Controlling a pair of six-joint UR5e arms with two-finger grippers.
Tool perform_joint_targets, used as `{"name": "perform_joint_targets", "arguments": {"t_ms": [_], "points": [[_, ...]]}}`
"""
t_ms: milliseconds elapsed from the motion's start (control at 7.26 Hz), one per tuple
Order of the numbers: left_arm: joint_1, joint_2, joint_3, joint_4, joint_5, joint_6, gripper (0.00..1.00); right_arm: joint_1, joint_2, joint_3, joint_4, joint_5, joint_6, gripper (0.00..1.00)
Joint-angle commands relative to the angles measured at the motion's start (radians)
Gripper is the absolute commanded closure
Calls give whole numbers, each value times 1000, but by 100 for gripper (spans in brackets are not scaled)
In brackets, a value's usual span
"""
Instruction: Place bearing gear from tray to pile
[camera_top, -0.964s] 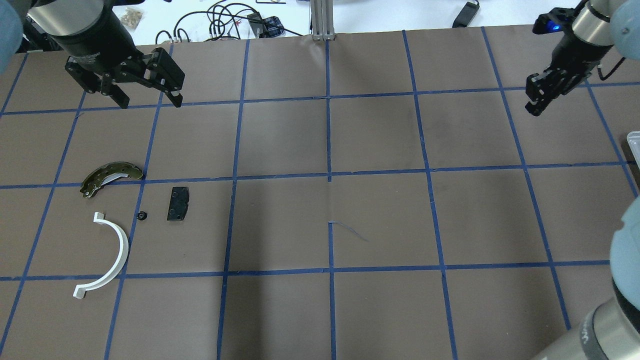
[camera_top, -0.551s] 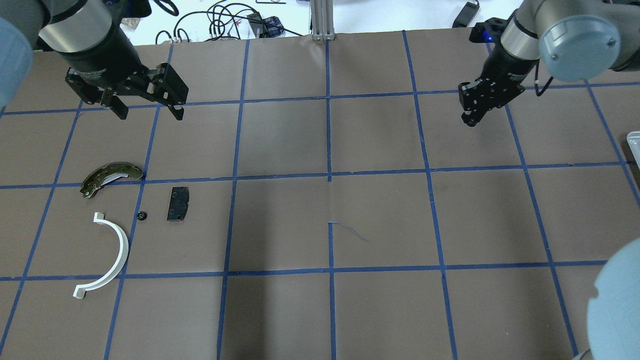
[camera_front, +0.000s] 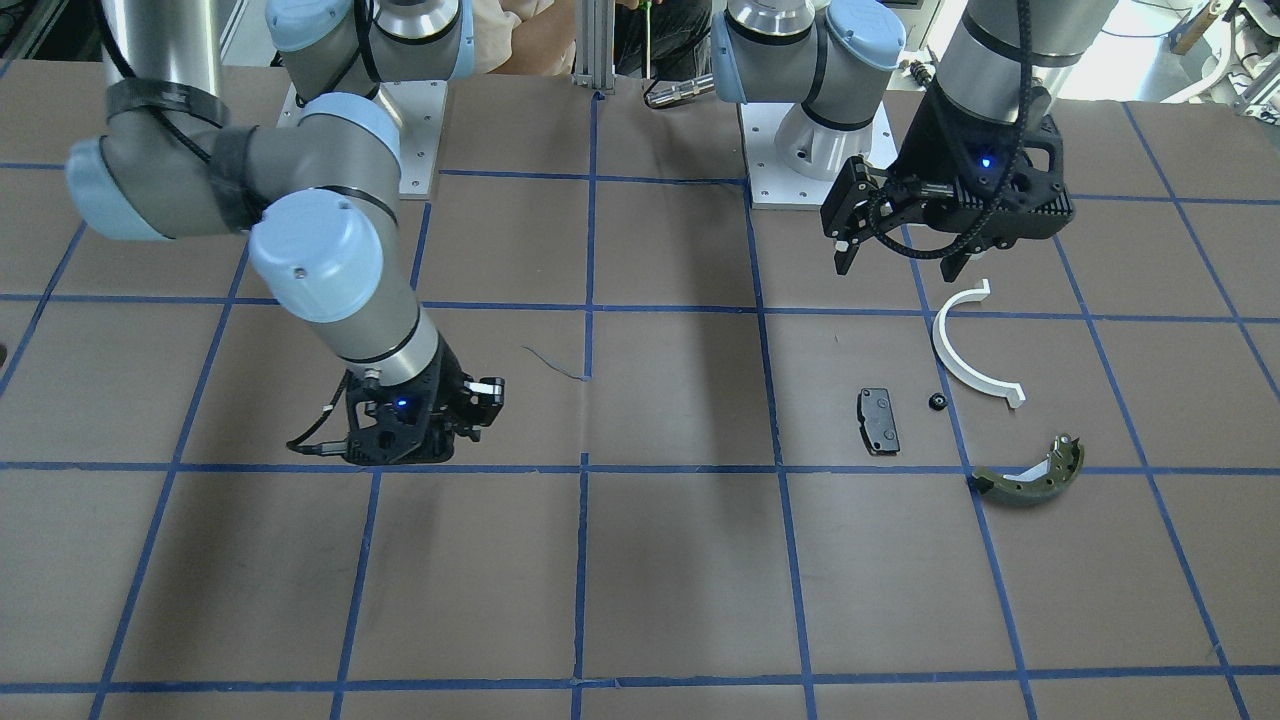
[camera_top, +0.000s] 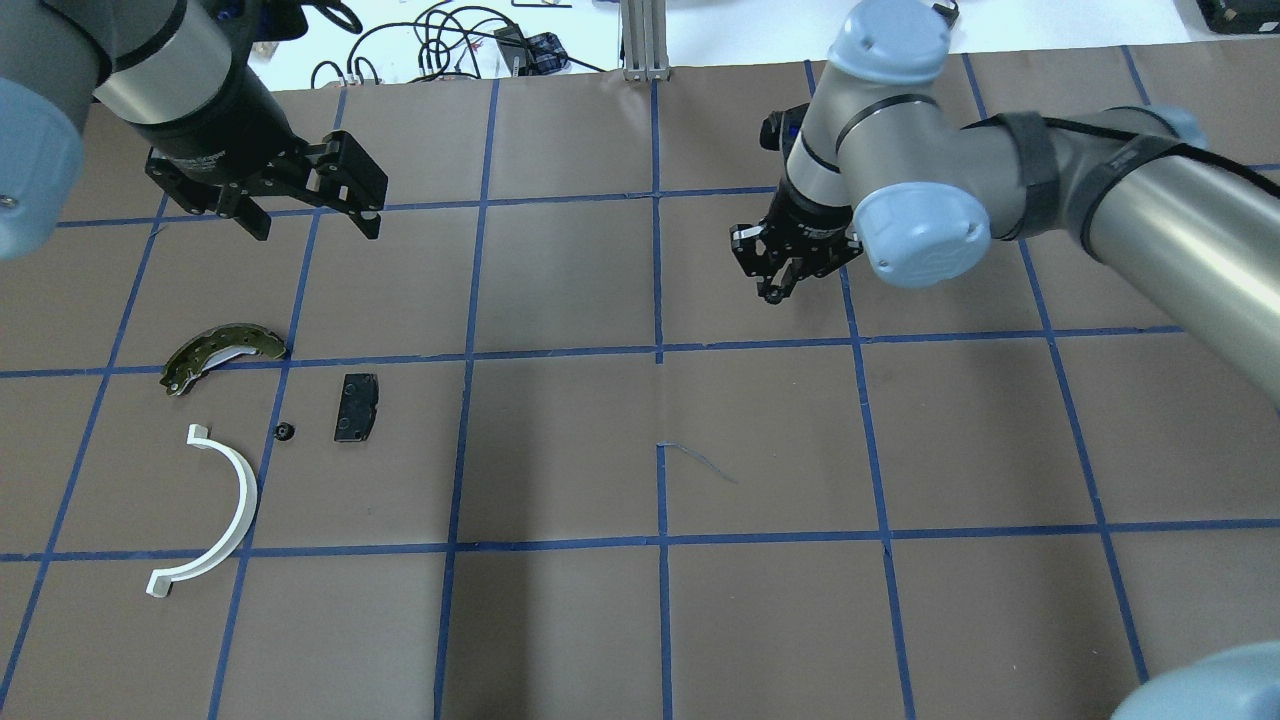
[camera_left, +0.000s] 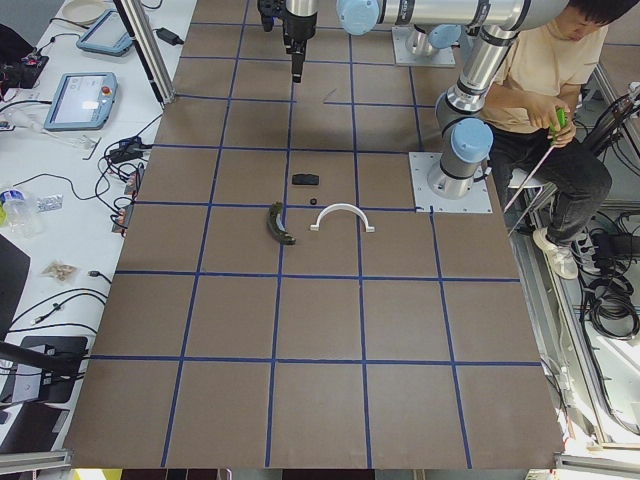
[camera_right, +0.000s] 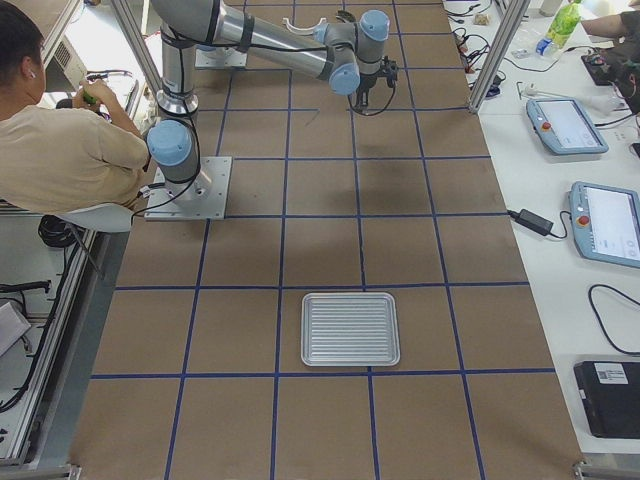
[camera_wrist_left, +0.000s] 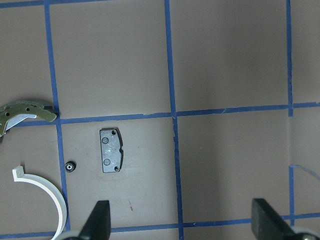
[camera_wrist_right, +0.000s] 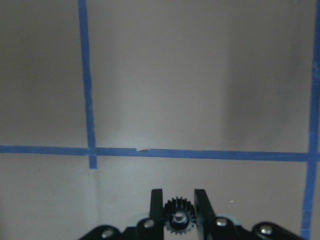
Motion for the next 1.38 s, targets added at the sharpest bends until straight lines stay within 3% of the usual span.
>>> {"name": "perform_joint_targets", "arguments": {"t_ms": [0, 551, 689, 827, 1240], "points": [[0, -19, 15, -3, -3, -11, 0, 160, 27, 92, -197, -1, 195, 100], [-1, -16, 12, -7, -2, -8, 0, 289, 150, 86, -342, -1, 307, 99], [-1, -17, 12, -7, 1, -6, 0, 292, 156, 85, -372, -1, 308, 37], [0, -19, 14, -7, 1, -5, 0, 291, 154, 83, -376, -8, 298, 0], [6, -82, -11, -9, -2, 3, 0, 199, 112, 45, -318, -19, 221, 0]]}}
